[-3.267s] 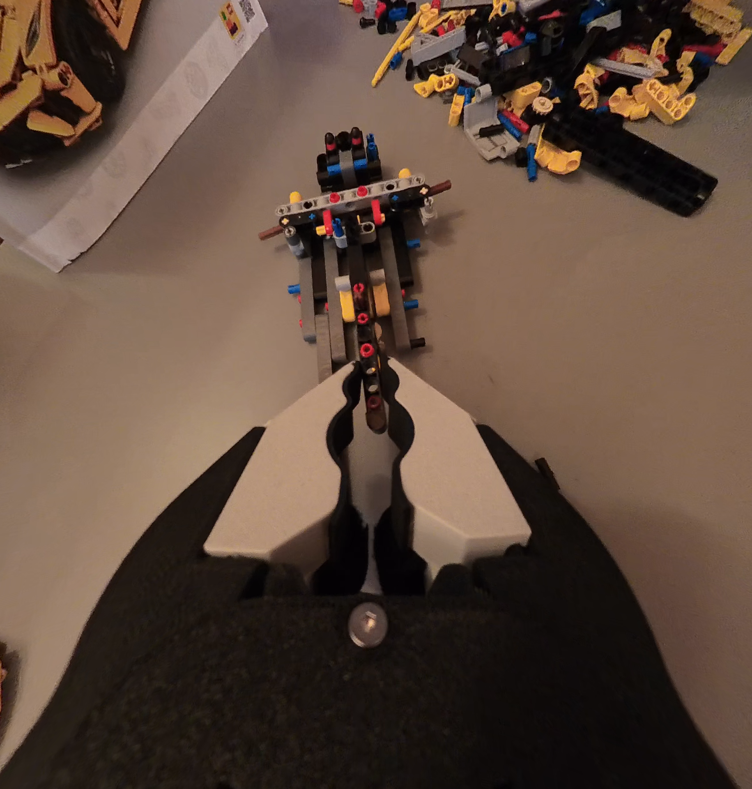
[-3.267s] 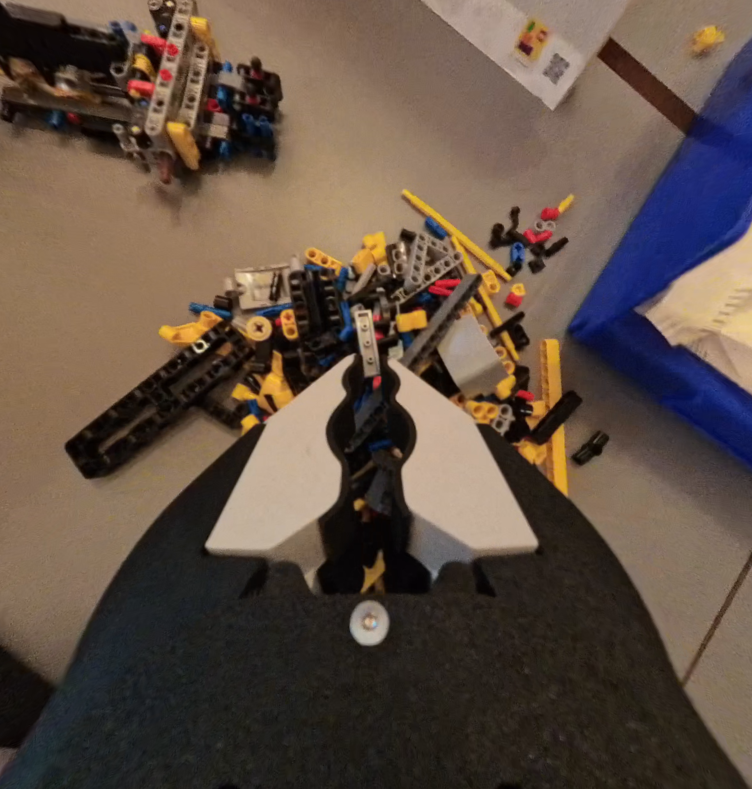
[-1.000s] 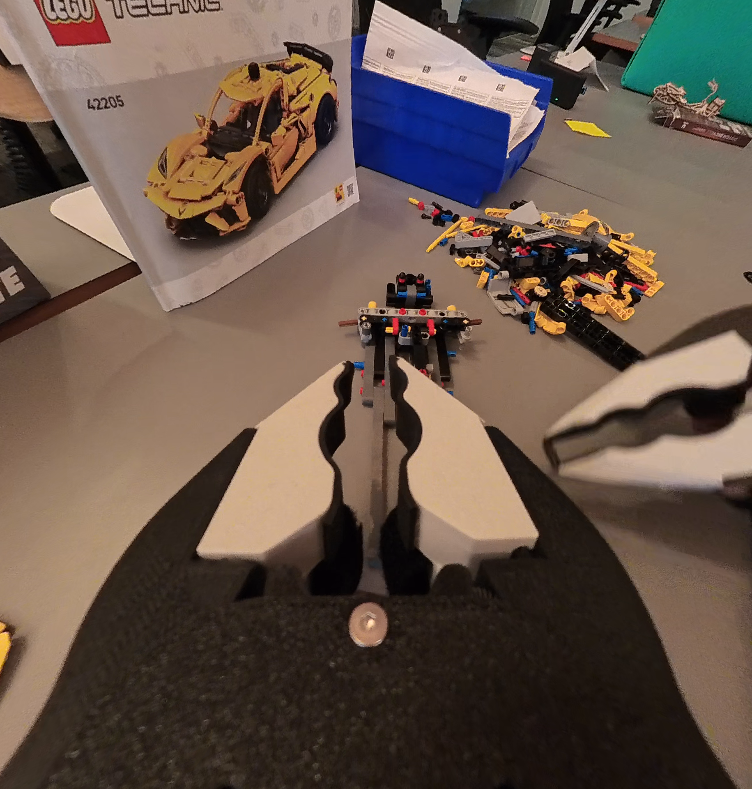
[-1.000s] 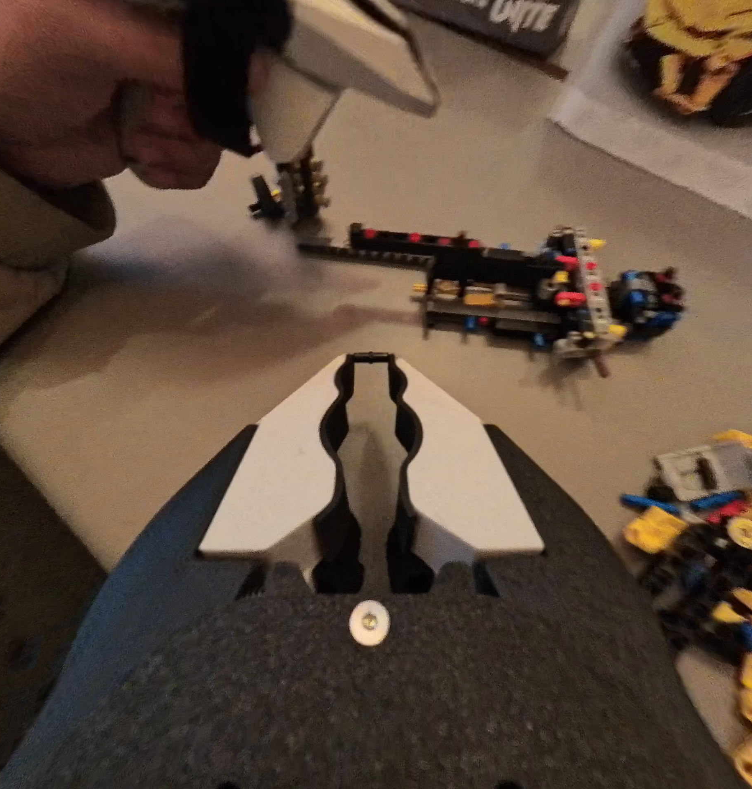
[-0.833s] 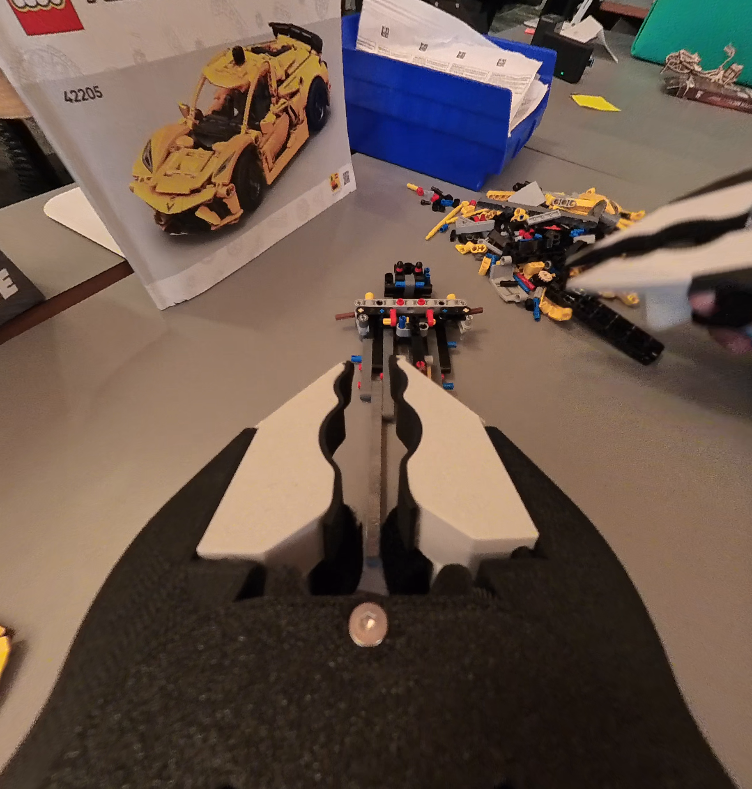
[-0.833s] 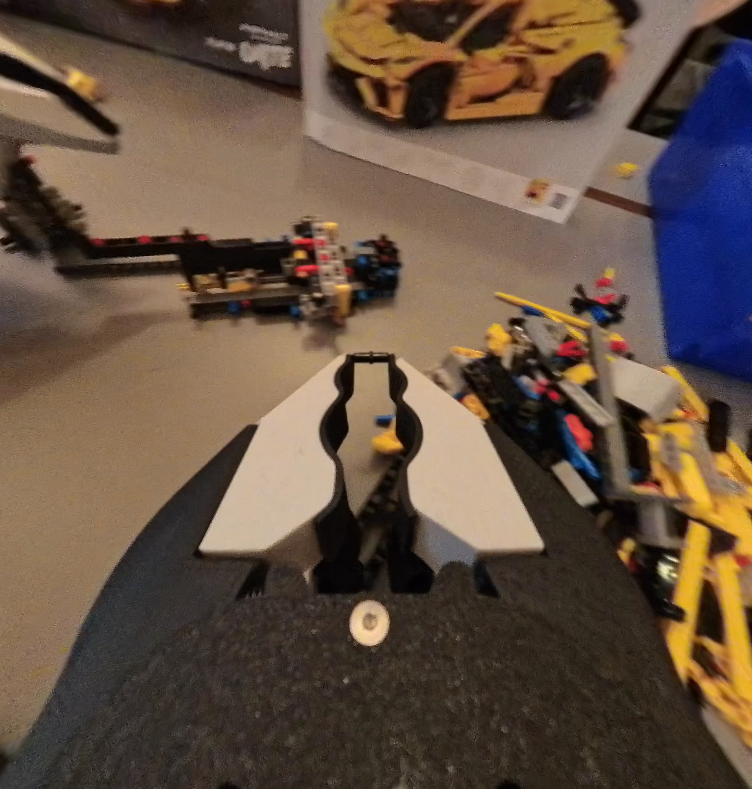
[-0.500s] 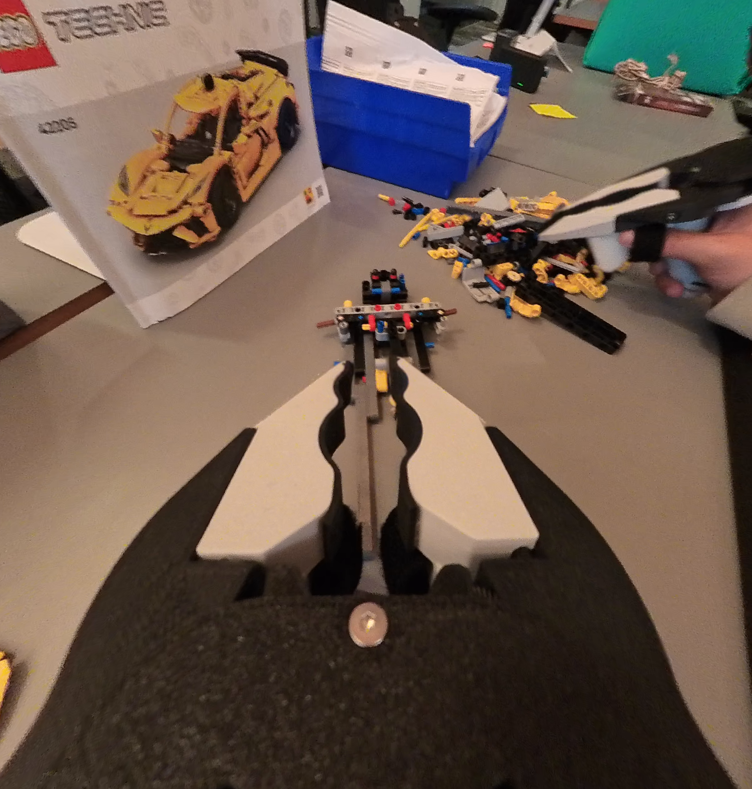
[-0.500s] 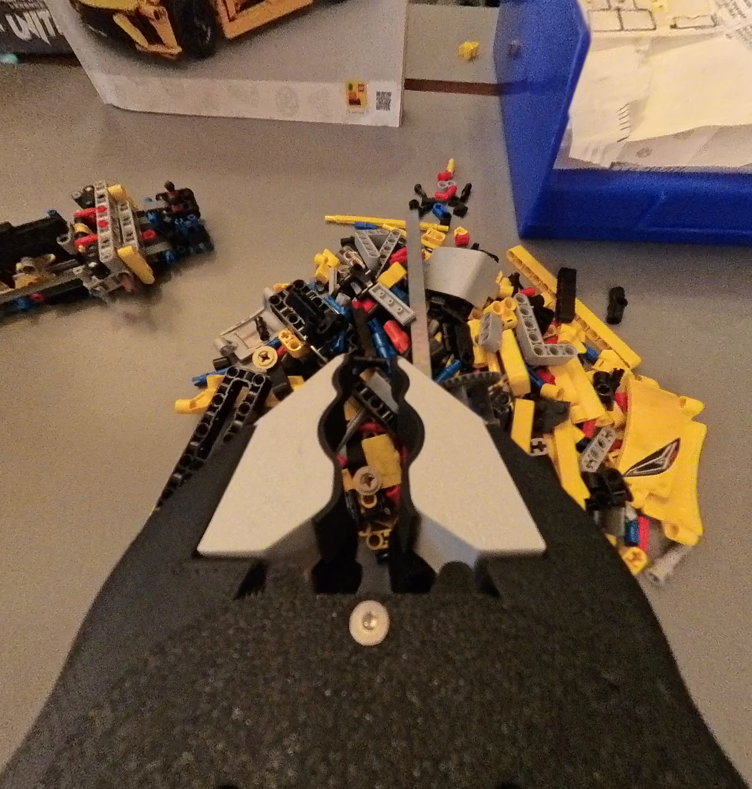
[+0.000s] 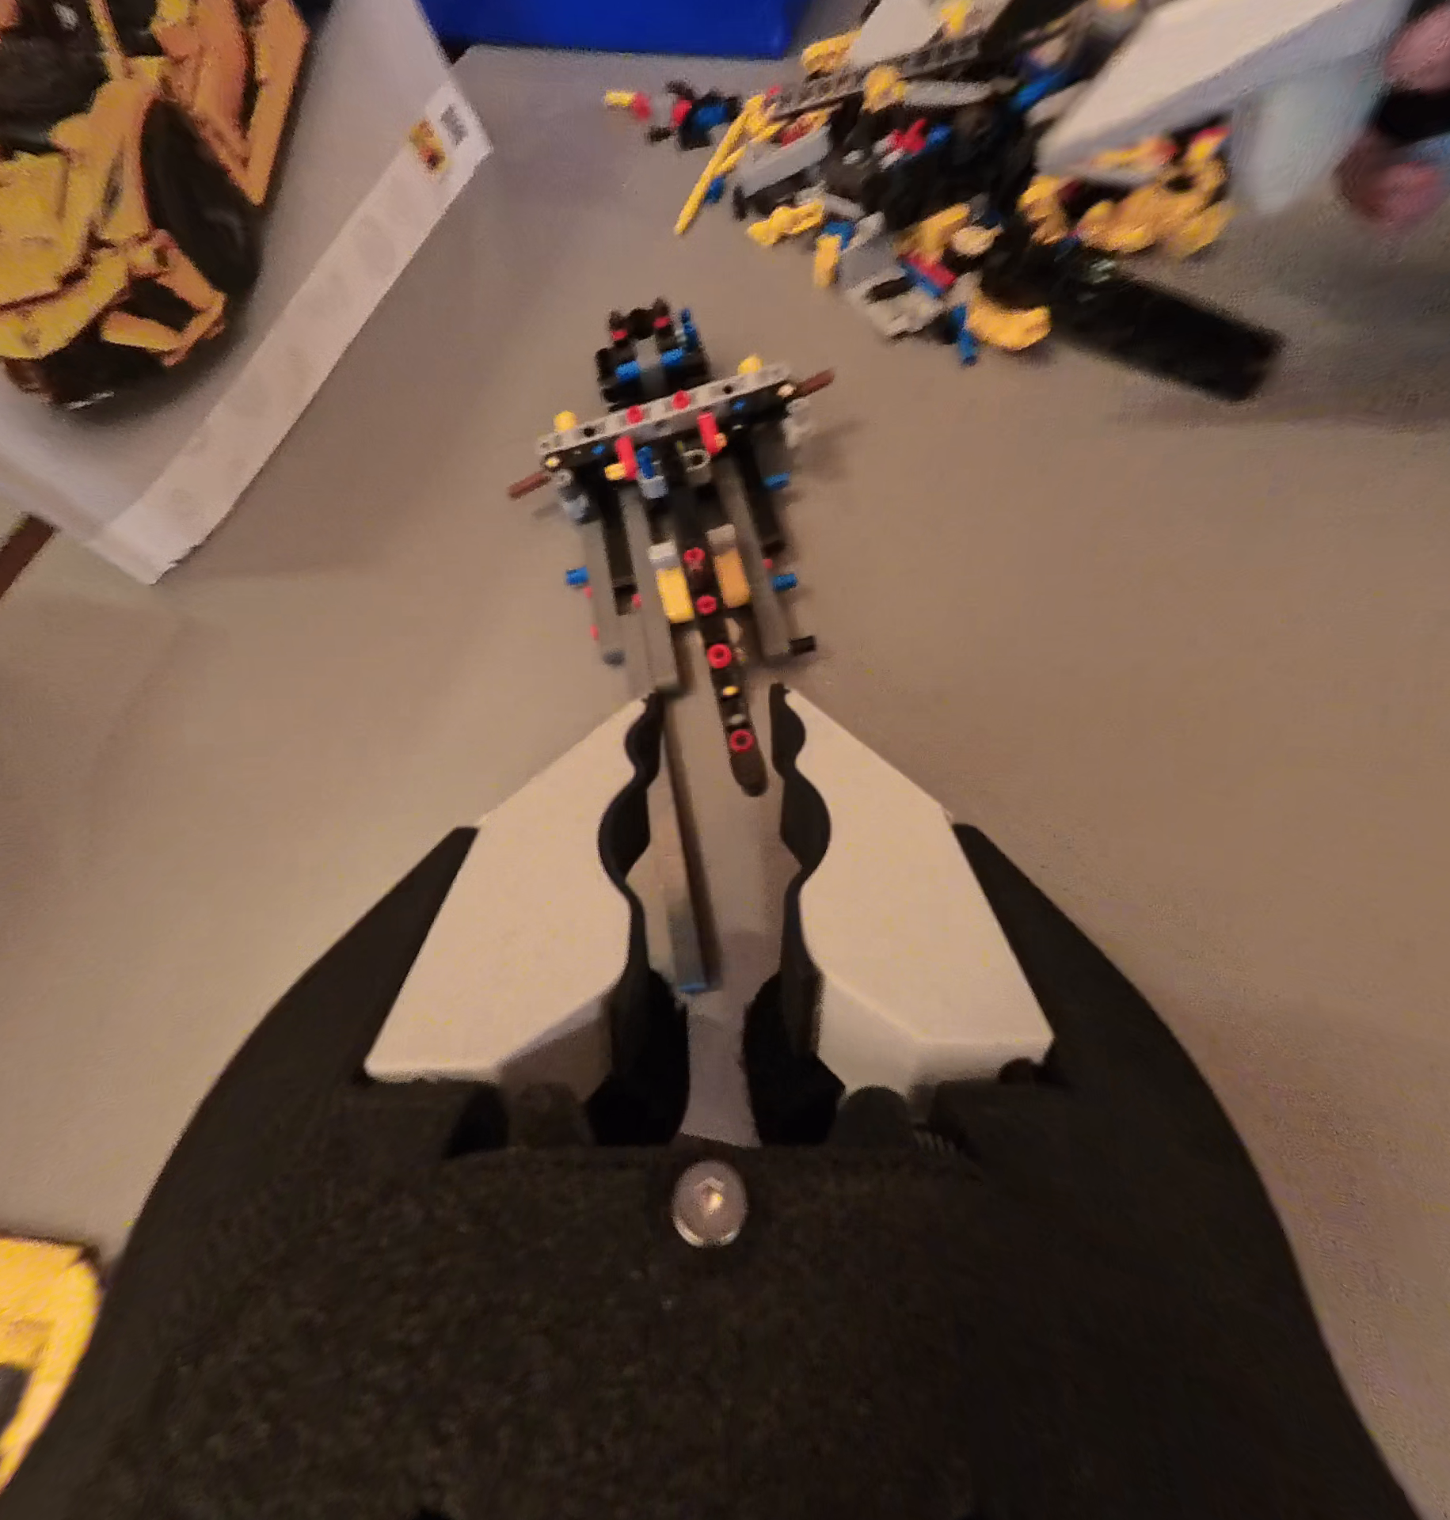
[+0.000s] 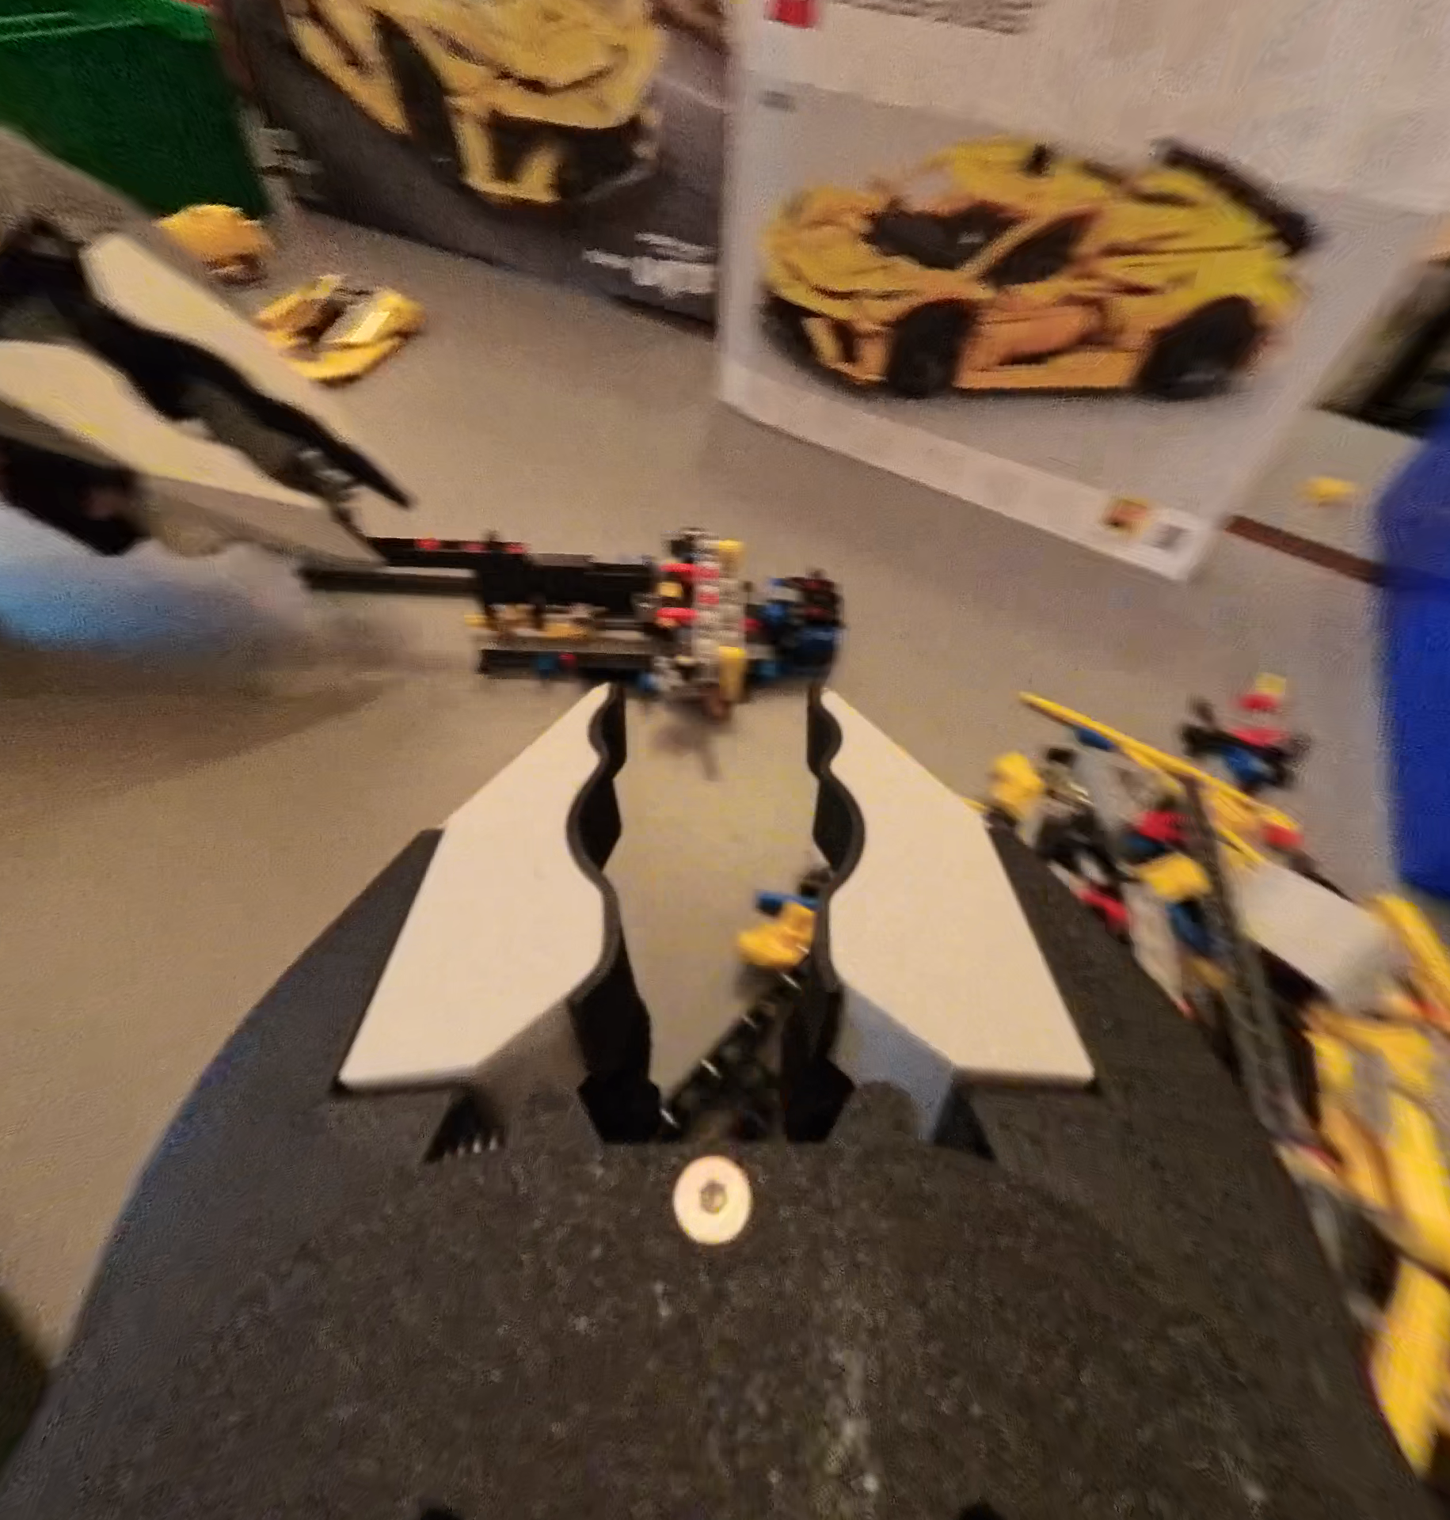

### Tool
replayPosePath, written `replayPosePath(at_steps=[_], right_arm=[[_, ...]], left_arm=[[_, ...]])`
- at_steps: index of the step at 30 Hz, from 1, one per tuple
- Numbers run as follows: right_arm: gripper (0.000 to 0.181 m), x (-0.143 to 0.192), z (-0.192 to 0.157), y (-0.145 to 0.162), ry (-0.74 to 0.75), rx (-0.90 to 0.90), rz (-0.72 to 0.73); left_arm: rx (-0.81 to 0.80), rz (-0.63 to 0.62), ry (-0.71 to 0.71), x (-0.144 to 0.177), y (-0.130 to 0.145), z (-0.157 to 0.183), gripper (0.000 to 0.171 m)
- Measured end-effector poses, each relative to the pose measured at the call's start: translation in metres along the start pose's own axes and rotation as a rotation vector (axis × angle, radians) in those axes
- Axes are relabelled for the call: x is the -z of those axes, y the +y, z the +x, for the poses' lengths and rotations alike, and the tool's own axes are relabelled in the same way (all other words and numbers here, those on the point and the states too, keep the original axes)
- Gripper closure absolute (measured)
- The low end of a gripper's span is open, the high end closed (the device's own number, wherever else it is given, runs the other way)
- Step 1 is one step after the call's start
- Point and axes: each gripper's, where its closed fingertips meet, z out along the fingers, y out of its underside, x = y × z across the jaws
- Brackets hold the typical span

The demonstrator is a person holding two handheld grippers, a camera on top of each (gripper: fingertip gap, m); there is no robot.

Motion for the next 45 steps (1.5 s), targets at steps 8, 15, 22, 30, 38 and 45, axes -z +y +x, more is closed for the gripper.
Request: replayPosePath(at_steps=[8, 15, 22, 30, 38, 45], right_arm=[[0.119, -0.088, -0.074, 0.012, -0.478, 0.506, -0.343], [0.138, -0.113, -0.07, 0.0, -0.624, 0.484, -0.299], [0.173, -0.102, -0.09, 0.014, -0.748, 0.57, -0.338], [0.173, -0.085, -0.102, 0.024, -0.854, 0.577, -0.422], [0.173, -0.076, -0.103, 0.026, -0.903, 0.541, -0.443], [0.174, -0.071, -0.102, 0.028, -0.912, 0.516, -0.481]], left_arm=[[0.03, 0.036, -0.042, -0.014, -0.011, 0.009, 0.146], [0.045, -0.01, -0.112, -0.006, -0.003, -0.012, 0.141], [0.033, -0.076, 0.034, -0.021, 0.005, 0.003, 0.155], [-0.052, -0.057, 0.125, -0.015, 0.007, 0.025, 0.166], [0.042, 0.026, 0.23, -0.013, -0.001, 0.033, 0.167], [0.066, 0.067, 0.251, -0.012, -0.005, 0.037, 0.167]])
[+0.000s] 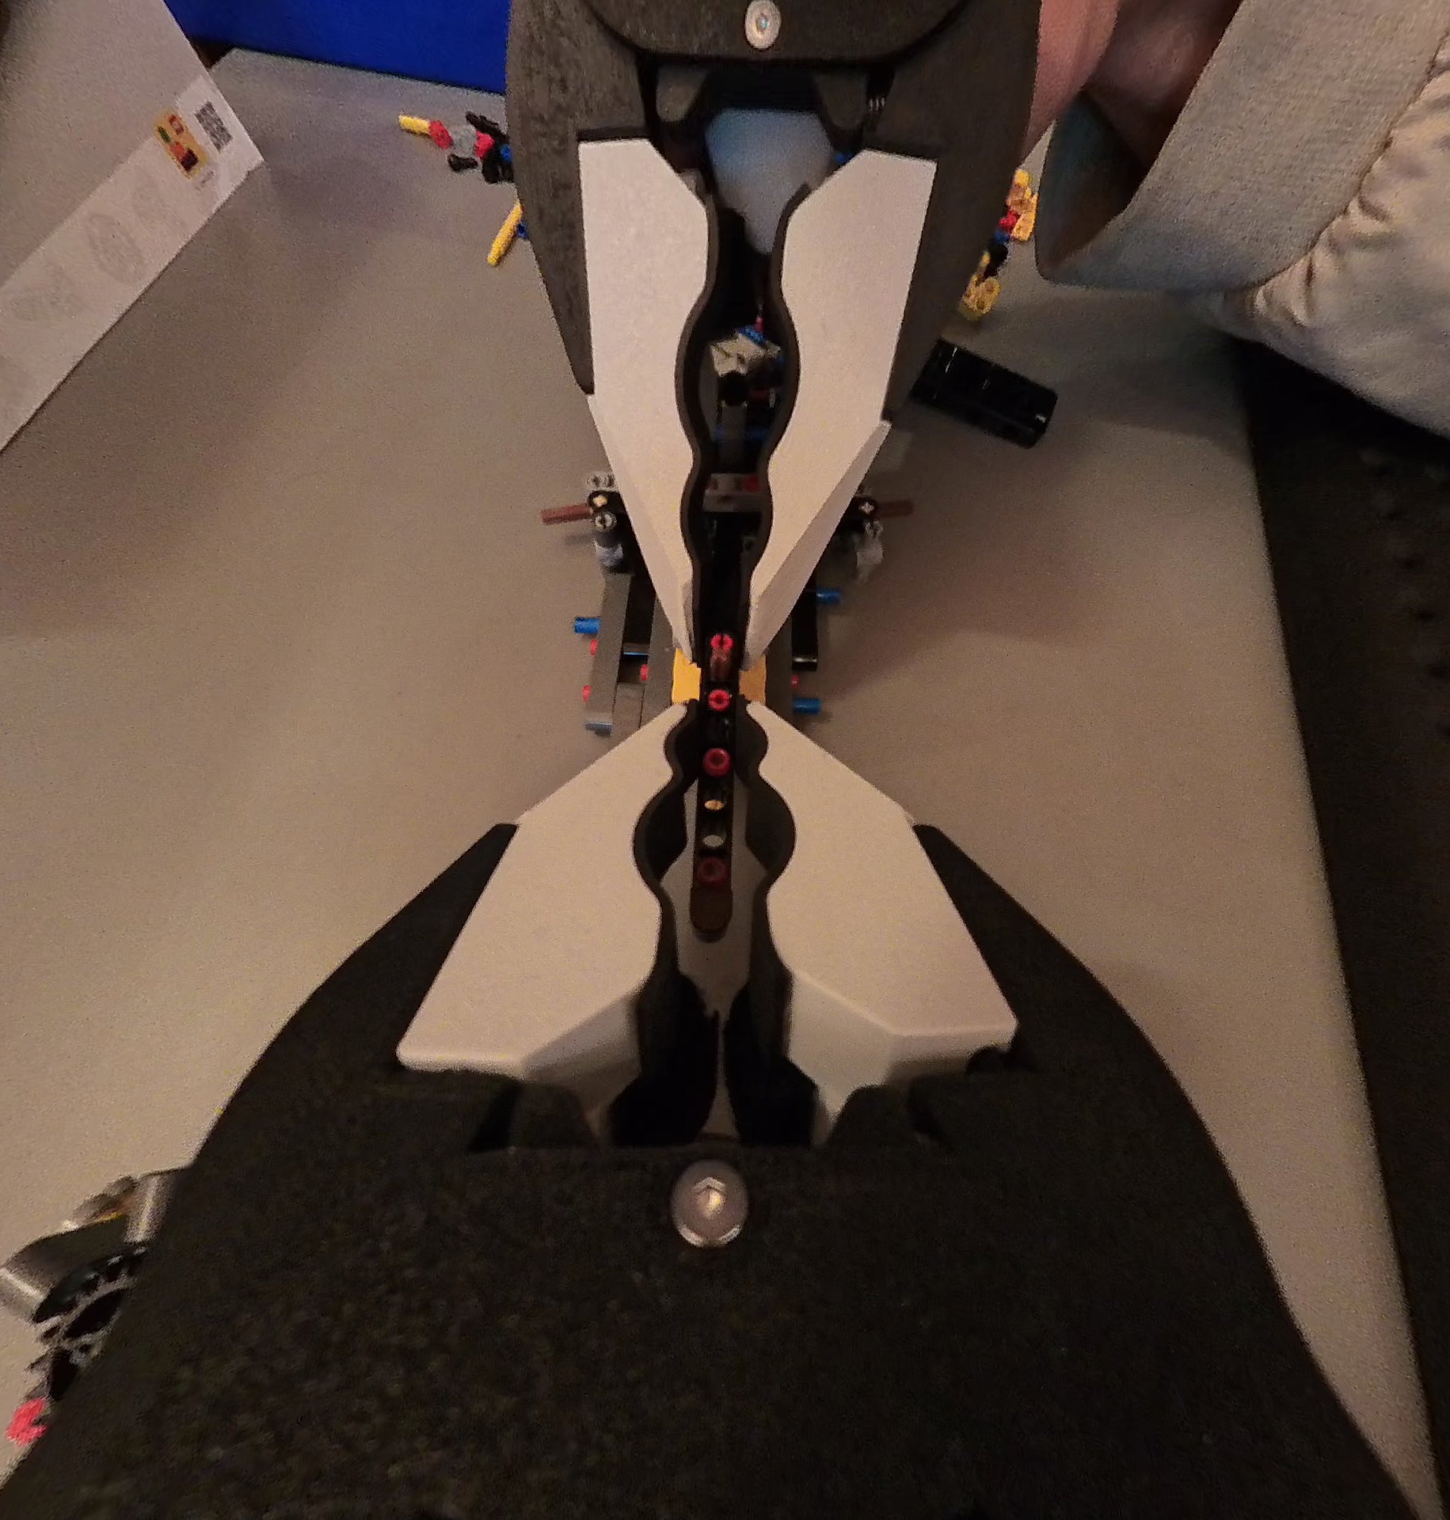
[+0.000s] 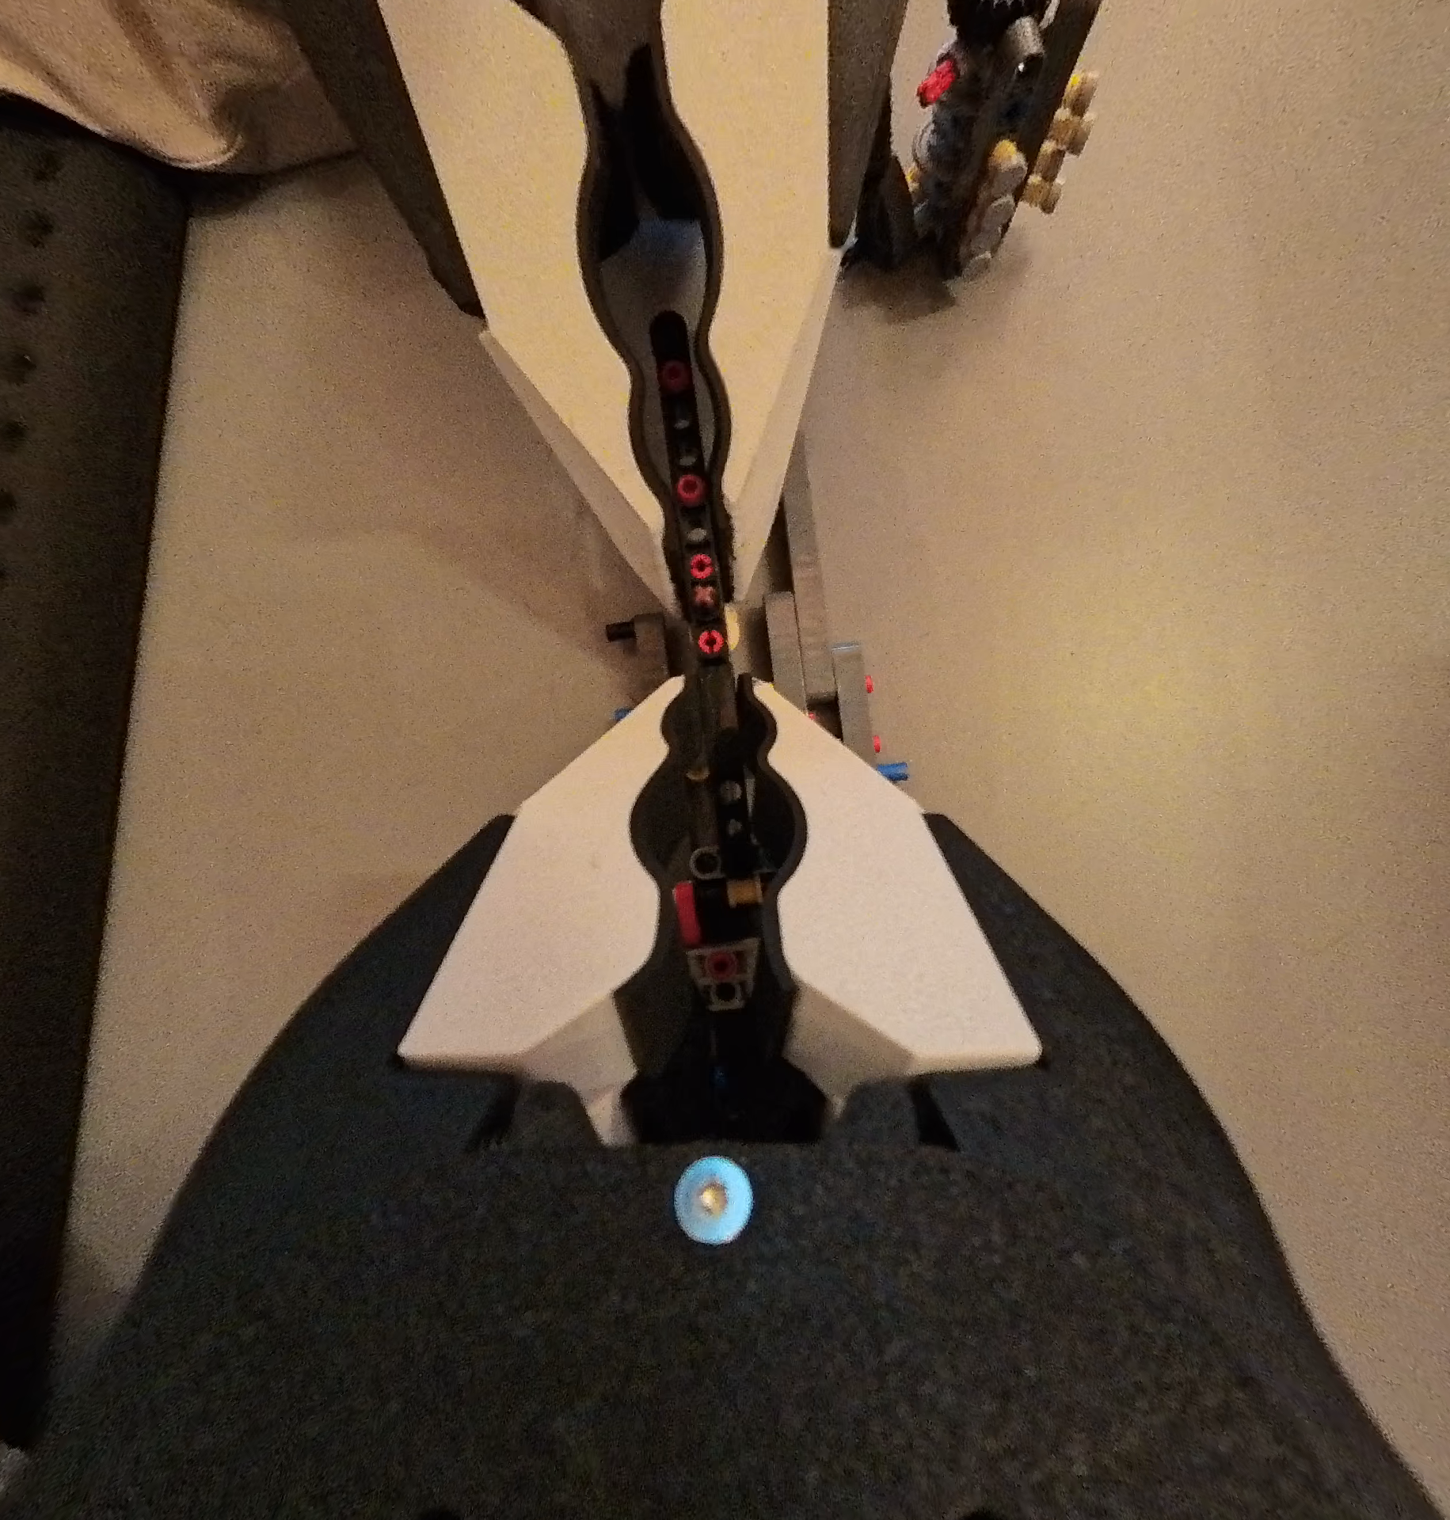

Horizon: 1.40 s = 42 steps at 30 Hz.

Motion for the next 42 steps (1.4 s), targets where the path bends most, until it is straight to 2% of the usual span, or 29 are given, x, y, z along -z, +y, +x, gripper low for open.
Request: replayPosePath(at_steps=[6, 9, 11, 15, 18, 23, 26, 31, 42], right_arm=[[0.174, 0.001, -0.003, 0.001, -0.022, -0.019, -0.008], [0.174, 0.0, -0.003, 0.002, -0.01, -0.007, -0.027], [0.174, -0.004, -0.003, 0.002, -0.014, 0.007, -0.027], [0.174, -0.004, -0.002, 0.001, -0.024, -0.005, -0.003], [0.174, -0.004, -0.003, 0.001, -0.021, -0.006, -0.005], [0.173, -0.004, -0.003, 0.001, -0.02, -0.016, -0.004], [0.173, -0.003, -0.002, 0.002, -0.011, -0.019, -0.015], [0.173, 0.003, -0.001, 0.004, -0.021, -0.052, 0.02], [0.174, 0.004, -0.002, 0.008, -0.013, -0.055, -0.029]], left_arm=[[0.028, 0.032, 0.034, 0.0, -0.002, 0.003, 0.167], [0.01, -0.003, 0.032, -0.001, 0.002, 0.003, 0.166], [-0.037, -0.069, 0.013, -0.001, 0.009, 0.003, 0.164], [-0.107, -0.133, -0.027, 0.019, 0.019, 0.0, 0.163], [-0.08, -0.13, -0.009, 0.027, 0.021, 0.0, 0.163], [-0.132, -0.127, -0.032, 0.018, 0.019, 0.0, 0.164], [-0.118, -0.076, -0.027, 0.018, 0.013, 0.0, 0.166], [0.026, 0.058, 0.034, 0.018, -0.002, 0.0, 0.168], [0.127, 0.107, 0.064, 0.016, -0.007, 0.0, 0.167]])
